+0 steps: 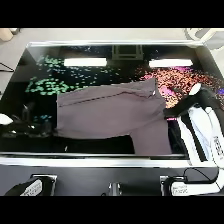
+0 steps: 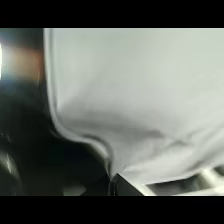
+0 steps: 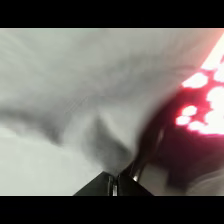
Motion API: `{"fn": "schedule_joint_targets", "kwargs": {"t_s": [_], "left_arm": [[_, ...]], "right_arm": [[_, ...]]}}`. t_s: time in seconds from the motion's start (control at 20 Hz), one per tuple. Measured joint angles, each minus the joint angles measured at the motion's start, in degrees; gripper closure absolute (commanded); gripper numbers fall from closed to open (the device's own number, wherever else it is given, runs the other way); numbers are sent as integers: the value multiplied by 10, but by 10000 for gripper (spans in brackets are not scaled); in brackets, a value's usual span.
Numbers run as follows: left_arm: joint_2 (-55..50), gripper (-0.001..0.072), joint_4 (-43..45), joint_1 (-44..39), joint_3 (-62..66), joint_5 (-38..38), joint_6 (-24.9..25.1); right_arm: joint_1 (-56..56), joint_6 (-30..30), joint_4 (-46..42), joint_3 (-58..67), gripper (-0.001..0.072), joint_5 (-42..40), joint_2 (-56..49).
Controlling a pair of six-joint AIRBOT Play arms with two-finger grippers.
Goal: Fold the shirts.
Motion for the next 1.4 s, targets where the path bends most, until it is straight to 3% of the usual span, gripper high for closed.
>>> {"fn": "schedule_joint_targets", "kwargs": {"t_s": [0.15,0.45,0.65,0.95,1.2,1.4], "left_arm": [[52,683,-5,0,148,10,-17],[141,683,-10,1,553,105,-82],[180,683,-10,0,679,136,-101],[190,683,-9,1,719,130,-116],[132,684,43,0,716,-3,-122],[45,684,75,0,637,-78,-119]], "right_arm": [[0,-22,6,88,685,-32,104],[0,-72,4,261,686,-217,376],[0,-87,-10,291,686,-256,485],[0,-73,-40,301,686,-209,511],[0,-34,-57,302,687,-83,446],[0,-21,-56,298,688,42,302]]}}
